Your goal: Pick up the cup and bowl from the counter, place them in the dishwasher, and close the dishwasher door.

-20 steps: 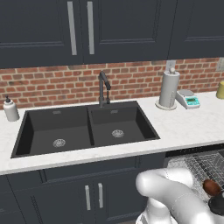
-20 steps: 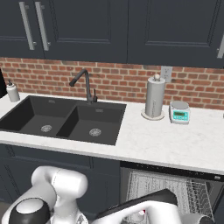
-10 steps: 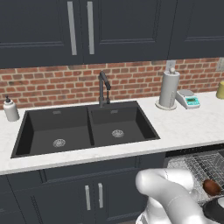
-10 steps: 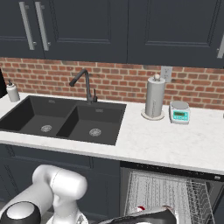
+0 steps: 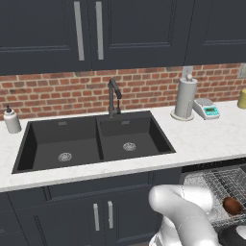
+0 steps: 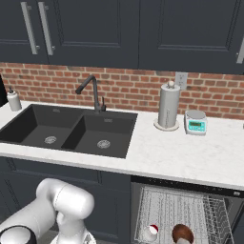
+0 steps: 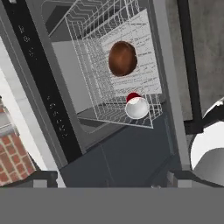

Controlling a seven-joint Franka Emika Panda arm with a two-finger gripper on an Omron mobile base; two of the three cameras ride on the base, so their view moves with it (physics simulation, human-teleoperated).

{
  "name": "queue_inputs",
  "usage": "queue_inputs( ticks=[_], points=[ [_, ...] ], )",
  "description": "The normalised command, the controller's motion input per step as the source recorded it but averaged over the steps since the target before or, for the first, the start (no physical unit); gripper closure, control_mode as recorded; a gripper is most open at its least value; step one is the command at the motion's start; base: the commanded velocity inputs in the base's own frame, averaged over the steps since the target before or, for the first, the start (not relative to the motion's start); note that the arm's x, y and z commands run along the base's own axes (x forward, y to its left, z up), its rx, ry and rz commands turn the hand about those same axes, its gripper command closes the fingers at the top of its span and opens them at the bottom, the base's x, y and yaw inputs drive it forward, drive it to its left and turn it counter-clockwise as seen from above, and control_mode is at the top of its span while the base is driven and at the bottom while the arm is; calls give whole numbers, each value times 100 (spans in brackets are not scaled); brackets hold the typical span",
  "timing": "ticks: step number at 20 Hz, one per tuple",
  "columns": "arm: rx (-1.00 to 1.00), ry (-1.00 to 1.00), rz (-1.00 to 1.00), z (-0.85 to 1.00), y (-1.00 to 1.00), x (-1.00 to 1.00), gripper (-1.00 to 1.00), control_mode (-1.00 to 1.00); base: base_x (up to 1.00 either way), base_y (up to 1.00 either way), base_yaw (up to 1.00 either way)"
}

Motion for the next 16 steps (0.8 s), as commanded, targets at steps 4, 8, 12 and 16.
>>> queue_inputs(
  ticks=[4,8,12,16],
  points=[
    [0,-12,0,-39,0,-6,-100,-100,0,0,0],
    [1,-17,0,-52,0,-4,-100,-100,0,0,0],
    [3,-18,0,-56,-1,-2,-100,-100,0,0,0],
    [1,-12,0,-30,-6,-9,-100,-100,0,0,0]
  ],
)
